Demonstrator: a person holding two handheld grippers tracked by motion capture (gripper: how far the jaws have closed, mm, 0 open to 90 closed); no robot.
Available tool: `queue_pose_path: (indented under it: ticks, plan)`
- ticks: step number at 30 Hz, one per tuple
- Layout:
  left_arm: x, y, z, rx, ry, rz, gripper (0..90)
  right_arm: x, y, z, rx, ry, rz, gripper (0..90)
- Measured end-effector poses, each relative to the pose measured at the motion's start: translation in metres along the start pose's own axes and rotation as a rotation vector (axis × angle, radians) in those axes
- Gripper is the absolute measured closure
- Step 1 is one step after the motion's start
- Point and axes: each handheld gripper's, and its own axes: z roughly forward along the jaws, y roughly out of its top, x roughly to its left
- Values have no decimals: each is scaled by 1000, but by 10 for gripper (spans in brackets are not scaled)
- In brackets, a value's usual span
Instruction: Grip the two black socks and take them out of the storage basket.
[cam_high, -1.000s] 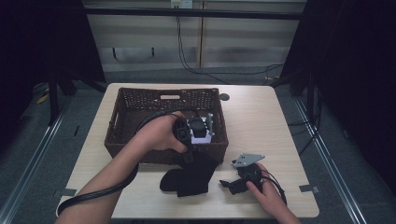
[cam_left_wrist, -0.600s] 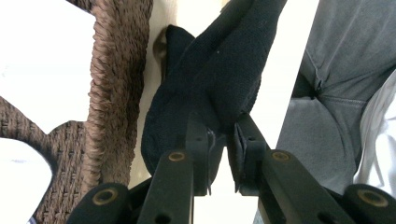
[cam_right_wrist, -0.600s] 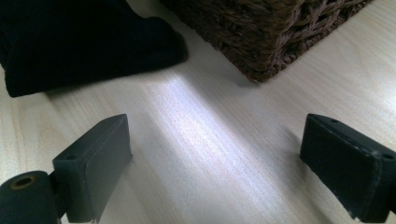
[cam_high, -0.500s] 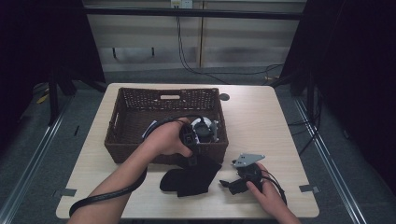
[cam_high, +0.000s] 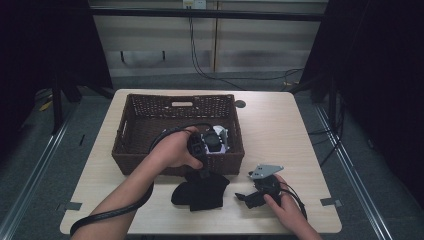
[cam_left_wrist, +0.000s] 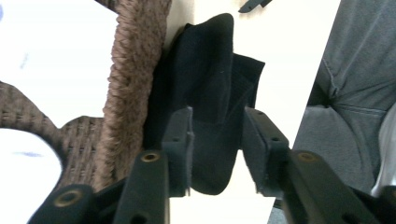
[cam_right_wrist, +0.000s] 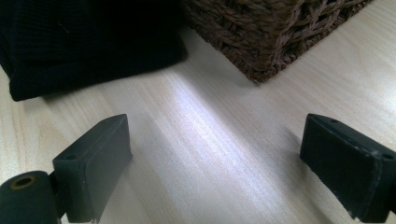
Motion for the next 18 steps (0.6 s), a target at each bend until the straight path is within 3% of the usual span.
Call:
queue_pose_path:
  ticks: [7,12,18]
  plan:
    - [-3,-5,-3,-37,24,-13,383,0,0,0,0,1,0,81]
    - [-6,-13,-2,-42,18,-16,308,0,0,0,0,-1,2,81]
    - [-7,-26,0,-61,29,-35,279,1,0,0,1,1,5,81]
